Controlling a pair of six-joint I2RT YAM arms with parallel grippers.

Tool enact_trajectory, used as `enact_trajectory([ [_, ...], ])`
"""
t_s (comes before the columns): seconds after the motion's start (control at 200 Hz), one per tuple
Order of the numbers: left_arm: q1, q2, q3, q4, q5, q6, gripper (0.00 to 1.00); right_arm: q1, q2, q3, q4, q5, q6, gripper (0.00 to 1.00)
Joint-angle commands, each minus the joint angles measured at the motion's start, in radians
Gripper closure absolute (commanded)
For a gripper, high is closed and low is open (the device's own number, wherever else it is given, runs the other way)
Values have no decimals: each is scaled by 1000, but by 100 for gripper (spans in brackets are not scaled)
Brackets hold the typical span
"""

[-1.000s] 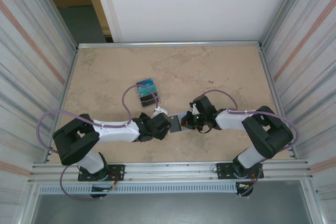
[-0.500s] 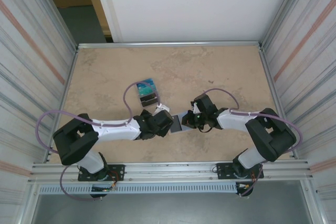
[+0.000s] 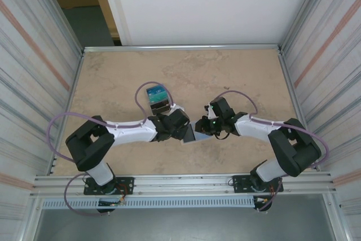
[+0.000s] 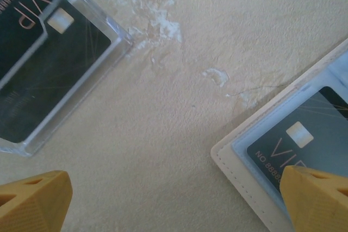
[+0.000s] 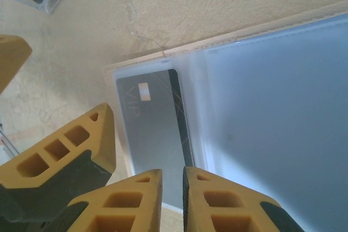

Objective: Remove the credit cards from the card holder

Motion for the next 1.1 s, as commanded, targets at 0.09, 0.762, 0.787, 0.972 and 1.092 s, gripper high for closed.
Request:
enact_trajectory([
  [0.09, 7, 24, 38, -75, -4, -91, 1, -32, -5, 14, -30, -75, -41, 85],
  [0.762, 4, 59, 51, -149, -35, -150, 1, -31, 91, 70, -60, -103, -90, 84],
  [0.787, 5, 58, 52, -151, -34, -152, 1, -31, 96, 73, -59, -106, -90, 85],
  [0.972, -1, 71, 55, -163, -51, -154, 1, -30, 133, 95, -46, -130, -91, 83],
  [1.092, -5, 85, 64, -174, -56, -151, 1, -31, 163, 102, -33, -145, -85, 82],
])
